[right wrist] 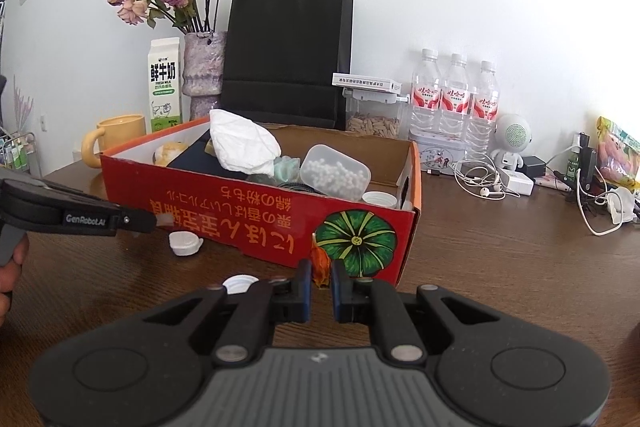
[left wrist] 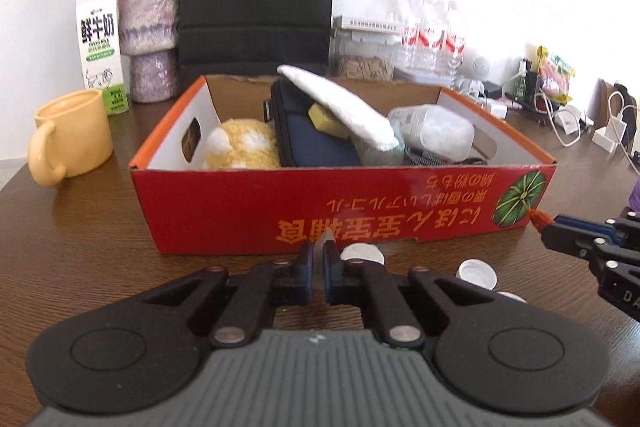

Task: Organize objects
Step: 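Close the right gripper on the orange item while the left grasps a white cap, then carry the orange item and white cap into the box and open both grippers, then withdraw both grippers from the box toward the remaining white caps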

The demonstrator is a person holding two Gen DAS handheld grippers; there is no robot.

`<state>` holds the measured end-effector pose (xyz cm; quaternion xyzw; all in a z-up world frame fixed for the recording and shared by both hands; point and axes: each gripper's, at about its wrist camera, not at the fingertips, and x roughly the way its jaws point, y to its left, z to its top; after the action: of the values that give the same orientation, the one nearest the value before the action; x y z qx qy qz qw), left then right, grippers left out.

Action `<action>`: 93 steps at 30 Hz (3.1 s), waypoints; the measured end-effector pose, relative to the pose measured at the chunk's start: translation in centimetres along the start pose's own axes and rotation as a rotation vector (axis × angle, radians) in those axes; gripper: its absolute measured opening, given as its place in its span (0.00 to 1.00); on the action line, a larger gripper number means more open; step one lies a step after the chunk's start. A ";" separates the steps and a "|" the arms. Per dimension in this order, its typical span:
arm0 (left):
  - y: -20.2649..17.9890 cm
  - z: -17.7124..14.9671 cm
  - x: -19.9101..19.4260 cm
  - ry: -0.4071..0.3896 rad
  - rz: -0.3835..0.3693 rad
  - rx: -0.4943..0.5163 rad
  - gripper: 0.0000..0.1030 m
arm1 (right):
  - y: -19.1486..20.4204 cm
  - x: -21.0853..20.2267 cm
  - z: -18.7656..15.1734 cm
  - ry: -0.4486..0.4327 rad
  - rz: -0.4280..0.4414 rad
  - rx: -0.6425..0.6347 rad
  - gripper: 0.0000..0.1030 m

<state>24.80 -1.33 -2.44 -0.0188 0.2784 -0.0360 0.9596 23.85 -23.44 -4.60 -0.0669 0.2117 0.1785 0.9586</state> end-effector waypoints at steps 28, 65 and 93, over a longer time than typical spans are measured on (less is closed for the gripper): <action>-0.1 6.7 -3.8 -0.259 0.031 -0.016 0.06 | 1.6 -0.2 7.9 -0.230 0.009 -0.026 0.09; 1.9 8.1 2.1 -0.264 0.171 -0.044 1.00 | 0.5 7.7 7.2 -0.160 -0.056 0.055 1.00; 1.8 2.6 -3.2 -0.256 0.141 -0.014 1.00 | 1.6 1.4 3.6 -0.090 -0.003 -0.029 1.00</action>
<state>23.56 0.74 1.33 -0.0102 0.1543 0.0361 0.9873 25.83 -20.76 -2.00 -0.0731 0.1655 0.1832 0.9663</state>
